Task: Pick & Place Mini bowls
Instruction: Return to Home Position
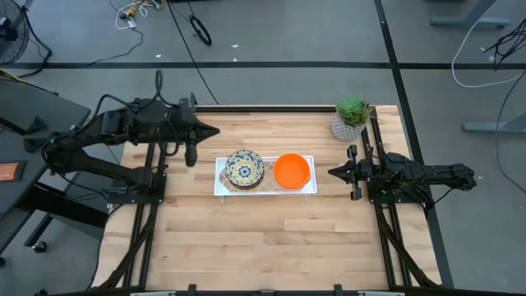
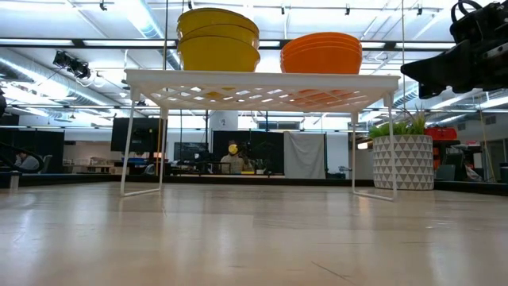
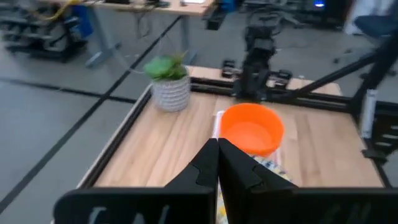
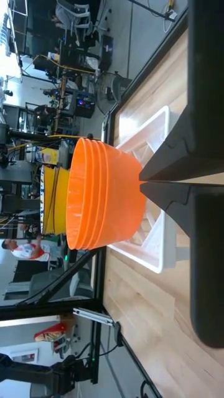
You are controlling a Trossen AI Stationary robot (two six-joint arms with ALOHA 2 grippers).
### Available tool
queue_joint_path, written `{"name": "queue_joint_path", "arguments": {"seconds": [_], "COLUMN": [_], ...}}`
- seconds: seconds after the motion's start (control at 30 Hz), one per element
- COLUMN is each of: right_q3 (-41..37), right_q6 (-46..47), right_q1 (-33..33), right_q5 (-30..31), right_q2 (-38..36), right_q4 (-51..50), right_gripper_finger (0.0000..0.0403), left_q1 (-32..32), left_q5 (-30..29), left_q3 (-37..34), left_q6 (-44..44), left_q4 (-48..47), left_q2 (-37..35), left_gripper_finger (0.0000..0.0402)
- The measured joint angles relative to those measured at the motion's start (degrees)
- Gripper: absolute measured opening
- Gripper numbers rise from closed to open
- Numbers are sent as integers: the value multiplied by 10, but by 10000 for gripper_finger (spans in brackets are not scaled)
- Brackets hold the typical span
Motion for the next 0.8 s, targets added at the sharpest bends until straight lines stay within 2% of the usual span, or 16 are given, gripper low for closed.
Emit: {"name": "queue_joint_path", "arguments": {"seconds": [0.3,0.57,0.67,0.8], "right_q3": [0,0,0,0], "right_q6": [0,0,0,0], "right_q1": [0,0,0,0], "right_q5": [0,0,0,0], "right_q2": [0,0,0,0], "right_q4": [0,0,0,0], "right_gripper_finger": [16,16,16,16], "left_q1": [-4,-16,-27,-42], "left_q5": [99,194,200,200], "left_q3": [-10,-241,-320,-399], "left_q6": [92,48,31,30], "left_q4": [99,402,466,479], "left_q2": [38,-31,-70,-140], "left_gripper_finger": [14,14,14,14]}}
